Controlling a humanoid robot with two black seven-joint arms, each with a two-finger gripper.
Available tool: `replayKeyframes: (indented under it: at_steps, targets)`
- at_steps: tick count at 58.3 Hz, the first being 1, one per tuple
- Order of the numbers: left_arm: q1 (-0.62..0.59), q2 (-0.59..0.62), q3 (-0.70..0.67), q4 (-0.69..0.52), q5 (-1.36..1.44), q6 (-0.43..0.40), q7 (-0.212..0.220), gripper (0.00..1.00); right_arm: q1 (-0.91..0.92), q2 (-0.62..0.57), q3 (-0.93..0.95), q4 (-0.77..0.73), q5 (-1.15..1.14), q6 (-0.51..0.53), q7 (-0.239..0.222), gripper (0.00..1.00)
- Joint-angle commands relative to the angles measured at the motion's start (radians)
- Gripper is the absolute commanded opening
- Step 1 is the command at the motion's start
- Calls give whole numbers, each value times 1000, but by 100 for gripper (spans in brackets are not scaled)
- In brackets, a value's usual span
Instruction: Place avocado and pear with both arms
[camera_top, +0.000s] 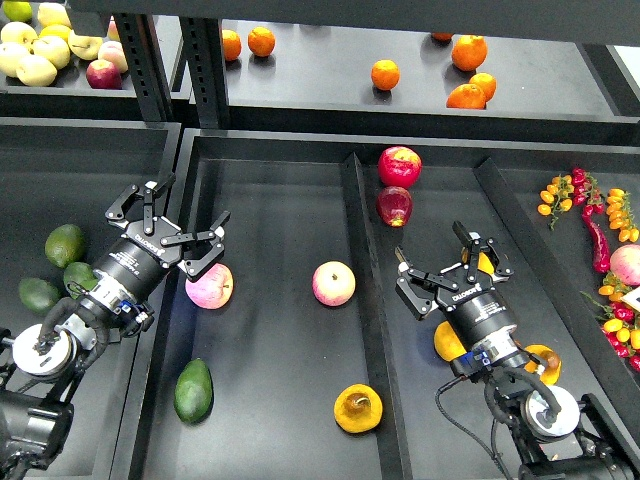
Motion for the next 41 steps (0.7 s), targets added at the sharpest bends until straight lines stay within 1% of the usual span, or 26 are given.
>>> replayKeyframes:
  at_steps: [1, 6, 14, 41]
  targets:
    - [2, 0, 2, 0, -2, -1, -21, 100, 0, 0, 1, 0, 0, 0, 0, 99]
    - [3, 0, 7, -4, -2, -2, -27, 100, 0, 0, 1, -6, 0, 0, 0, 99]
    - [8, 0, 17, -24, -2, -4, -25, 100, 0, 0, 1, -6, 0, 2, 0, 99]
    - [15, 0, 36, -26, 0, -4, -27, 100, 2, 0, -1, -5, 0, 2, 0, 99]
